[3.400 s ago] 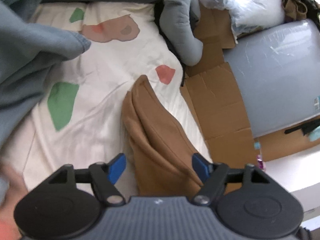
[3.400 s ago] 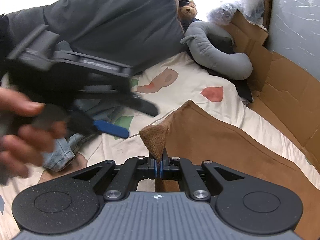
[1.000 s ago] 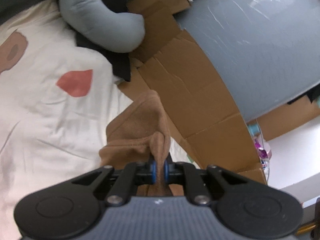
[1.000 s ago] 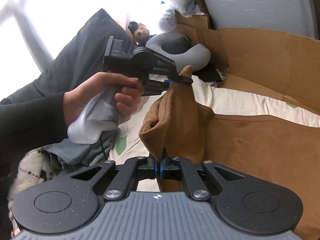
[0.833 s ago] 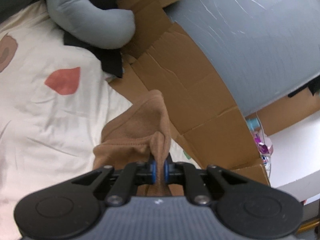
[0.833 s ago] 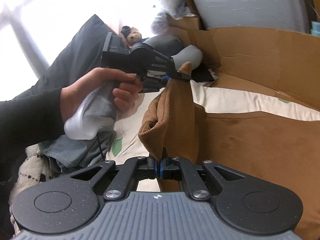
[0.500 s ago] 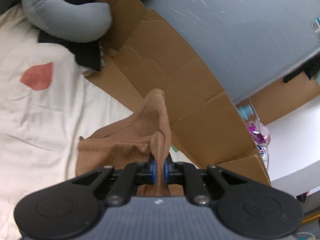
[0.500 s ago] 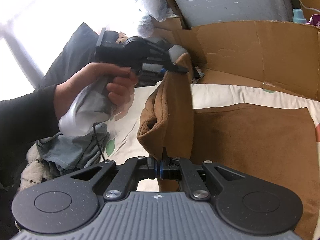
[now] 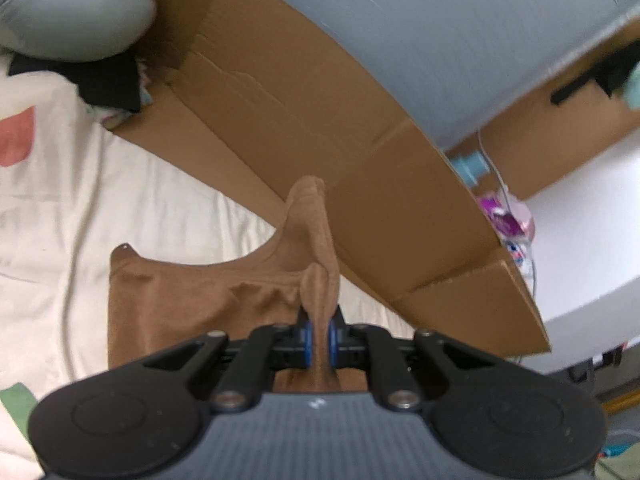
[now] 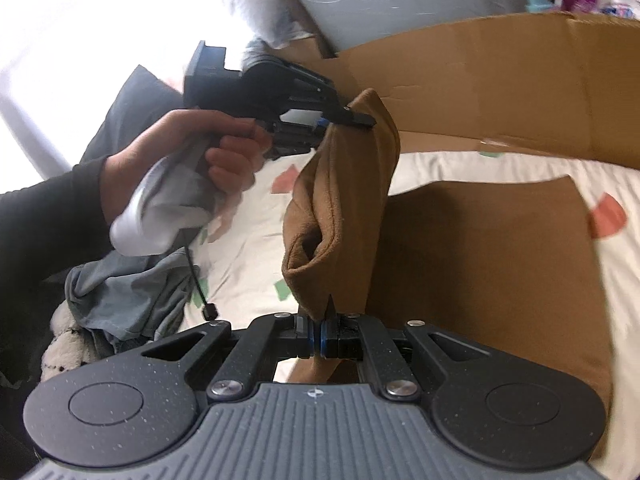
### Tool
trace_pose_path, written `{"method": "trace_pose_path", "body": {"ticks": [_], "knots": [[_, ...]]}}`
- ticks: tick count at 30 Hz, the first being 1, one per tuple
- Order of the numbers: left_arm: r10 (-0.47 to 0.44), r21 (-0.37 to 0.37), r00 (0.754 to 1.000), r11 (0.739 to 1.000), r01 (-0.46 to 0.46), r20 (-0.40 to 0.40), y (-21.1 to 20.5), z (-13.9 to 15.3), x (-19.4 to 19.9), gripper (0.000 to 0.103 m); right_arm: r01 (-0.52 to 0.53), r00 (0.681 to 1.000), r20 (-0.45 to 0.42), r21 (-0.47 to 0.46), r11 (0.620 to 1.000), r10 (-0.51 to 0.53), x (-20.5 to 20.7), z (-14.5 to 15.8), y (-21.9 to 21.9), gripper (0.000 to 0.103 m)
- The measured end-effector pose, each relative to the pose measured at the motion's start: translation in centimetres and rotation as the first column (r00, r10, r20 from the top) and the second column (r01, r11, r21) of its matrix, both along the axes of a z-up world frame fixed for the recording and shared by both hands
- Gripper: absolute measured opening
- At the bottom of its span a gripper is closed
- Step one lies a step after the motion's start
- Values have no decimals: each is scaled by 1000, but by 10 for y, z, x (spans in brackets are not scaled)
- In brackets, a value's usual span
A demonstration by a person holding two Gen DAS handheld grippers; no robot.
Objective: Fold clothes
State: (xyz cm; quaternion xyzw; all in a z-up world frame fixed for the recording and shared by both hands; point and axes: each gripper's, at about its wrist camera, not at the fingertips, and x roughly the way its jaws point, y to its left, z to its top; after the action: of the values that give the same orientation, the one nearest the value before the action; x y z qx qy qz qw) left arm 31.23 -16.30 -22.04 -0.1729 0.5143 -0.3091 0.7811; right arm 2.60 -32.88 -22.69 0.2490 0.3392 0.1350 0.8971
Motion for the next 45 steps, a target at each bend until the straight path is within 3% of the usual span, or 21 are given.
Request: {"method": "trace_pose_path", "body": {"ticks": [6,15,25,45], "knots": [[-55,23,998,998,55,11,-29,-3,-11,8,61,998,-28,34,998,-60,-10,-12,-16,0],[-52,49,999,997,52,14,-73,-22,-35,8,134,988,-85,78,988,-127,-24,-28,-53,0],[-83,124,996,989,79,27,-121,-43,-51,8,154,980,-142,89,984,-140,-43,-52,-70,0],[-137,262,991,956,130,9,-180,-106,-69,9,280,927,-293,135,950,-232,-68,-119,-96,0]]}}
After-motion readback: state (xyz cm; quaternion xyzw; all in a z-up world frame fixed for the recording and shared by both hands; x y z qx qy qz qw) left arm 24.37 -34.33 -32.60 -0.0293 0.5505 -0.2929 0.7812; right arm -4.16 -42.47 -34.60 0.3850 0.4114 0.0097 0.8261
